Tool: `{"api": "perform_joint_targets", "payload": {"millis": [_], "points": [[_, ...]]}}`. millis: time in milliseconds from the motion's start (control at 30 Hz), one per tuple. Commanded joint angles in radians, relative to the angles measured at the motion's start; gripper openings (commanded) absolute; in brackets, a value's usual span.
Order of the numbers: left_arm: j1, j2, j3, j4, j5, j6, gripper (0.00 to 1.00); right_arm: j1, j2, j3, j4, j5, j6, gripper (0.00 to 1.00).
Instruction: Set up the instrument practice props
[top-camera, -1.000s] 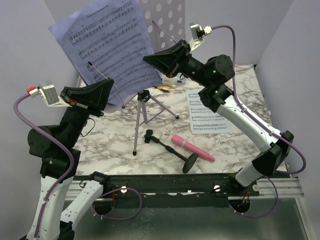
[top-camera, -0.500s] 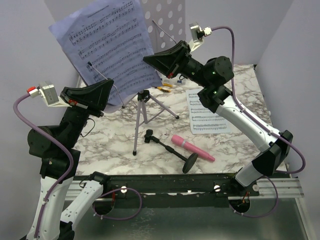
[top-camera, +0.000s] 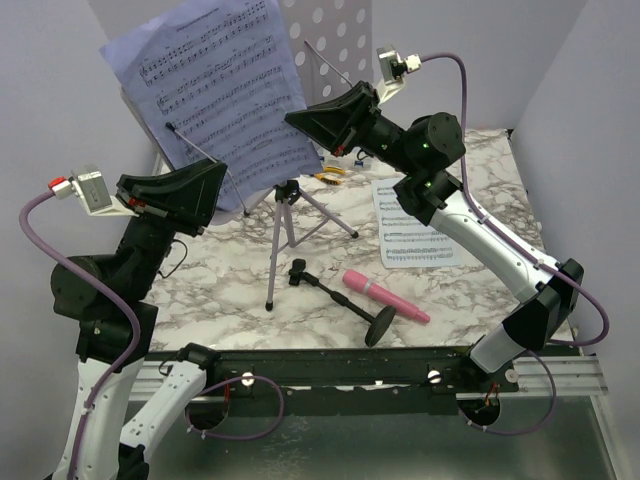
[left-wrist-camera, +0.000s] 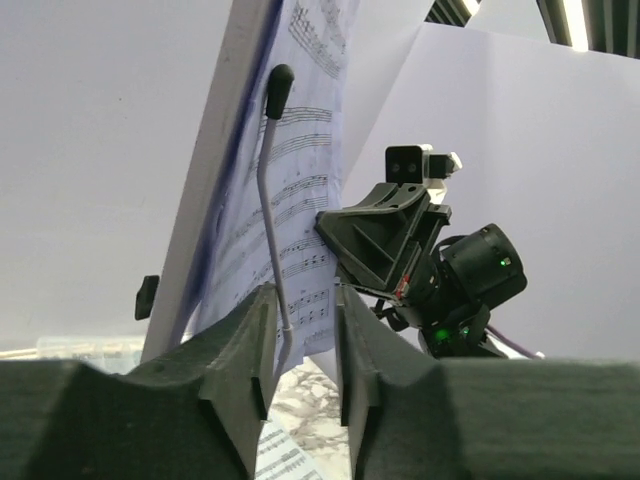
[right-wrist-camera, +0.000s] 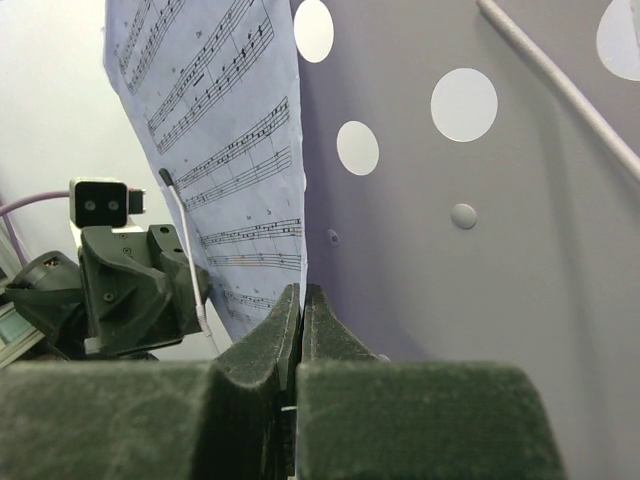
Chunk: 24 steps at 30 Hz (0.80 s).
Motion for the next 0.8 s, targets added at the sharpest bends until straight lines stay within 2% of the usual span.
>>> {"api": "perform_joint_targets", "payload": {"millis": [0, 233, 300, 533, 633, 700, 767], "points": [[0.0, -0.026, 0.035, -0.026, -0.035, -0.012, 0.38, 0.007, 0.014, 0.009, 0.019, 0.019, -0.003, 0.0], [0.001, -0.046, 0.04, -0.048, -0.038, -0.029, 0.56, 0.006, 0.007, 0.006, -0.004, 0.034, -0.022, 0.01], [0.0, -0.06, 0.034, -0.05, -0.035, -0.038, 0.6, 0.007, 0.001, 0.007, -0.024, 0.044, -0.037, 0.04], [0.001, -0.127, 0.029, -0.103, -0.007, -0.055, 0.69, 0.005, -0.037, 0.051, -0.217, 0.109, -0.154, 0.32], [0.001, -0.166, 0.023, -0.153, 0.007, -0.039, 0.81, 0.005, -0.064, 0.08, -0.338, 0.138, -0.224, 0.48], [0.001, -0.195, 0.02, -0.207, 0.014, -0.021, 0.89, 0.005, -0.078, 0.11, -0.432, 0.155, -0.28, 0.54], [0.001, -0.225, 0.015, -0.269, 0.019, 0.01, 0.92, 0.005, -0.115, 0.109, -0.503, 0.167, -0.337, 0.56]]}}
